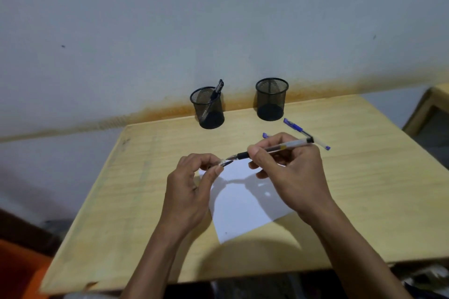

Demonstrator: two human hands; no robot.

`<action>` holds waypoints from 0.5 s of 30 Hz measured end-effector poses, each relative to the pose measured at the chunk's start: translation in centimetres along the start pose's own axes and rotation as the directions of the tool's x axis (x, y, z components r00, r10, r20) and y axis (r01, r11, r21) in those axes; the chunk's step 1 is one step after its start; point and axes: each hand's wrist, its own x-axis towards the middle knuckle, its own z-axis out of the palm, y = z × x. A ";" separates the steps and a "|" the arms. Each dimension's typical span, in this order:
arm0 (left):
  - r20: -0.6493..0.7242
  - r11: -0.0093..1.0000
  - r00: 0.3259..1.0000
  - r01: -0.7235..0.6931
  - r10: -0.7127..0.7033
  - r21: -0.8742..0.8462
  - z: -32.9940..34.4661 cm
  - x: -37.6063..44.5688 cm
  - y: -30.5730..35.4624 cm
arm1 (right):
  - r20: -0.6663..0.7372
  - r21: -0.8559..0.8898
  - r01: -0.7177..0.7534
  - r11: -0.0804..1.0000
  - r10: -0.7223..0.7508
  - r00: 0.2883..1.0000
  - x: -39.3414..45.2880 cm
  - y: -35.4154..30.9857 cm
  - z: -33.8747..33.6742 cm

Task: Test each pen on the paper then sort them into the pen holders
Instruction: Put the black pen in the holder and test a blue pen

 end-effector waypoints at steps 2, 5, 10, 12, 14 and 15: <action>-0.001 1.000 1.000 -0.007 0.007 -0.007 -0.2 -0.1 0.1 | 0.009 -0.012 0.004 1.000 -0.004 1.000 -0.2 0.0 0.1; 0.016 1.000 1.000 -0.014 0.014 -0.013 -0.3 -0.3 0.7 | 0.021 -0.025 0.012 1.000 -0.012 1.000 -0.3 0.1 0.3; 0.028 0.997 1.000 -0.004 0.006 -0.073 -0.1 -0.4 1.5 | 0.052 -0.043 0.003 0.999 0.000 0.999 -0.4 0.6 0.8; 0.033 0.991 0.999 0.040 -0.036 -0.127 0.0 -0.5 1.7 | 0.035 0.015 -0.003 1.000 0.003 0.999 -0.3 0.6 1.1; 0.045 0.982 0.996 0.083 -0.076 -0.171 0.2 -0.6 2.0 | 0.014 0.051 -0.007 0.999 0.006 1.000 -0.3 0.7 1.3; 0.044 0.978 0.995 0.096 -0.090 -0.188 0.2 -0.5 2.1 | 0.005 0.050 -0.005 0.999 0.005 1.000 -0.3 0.8 1.4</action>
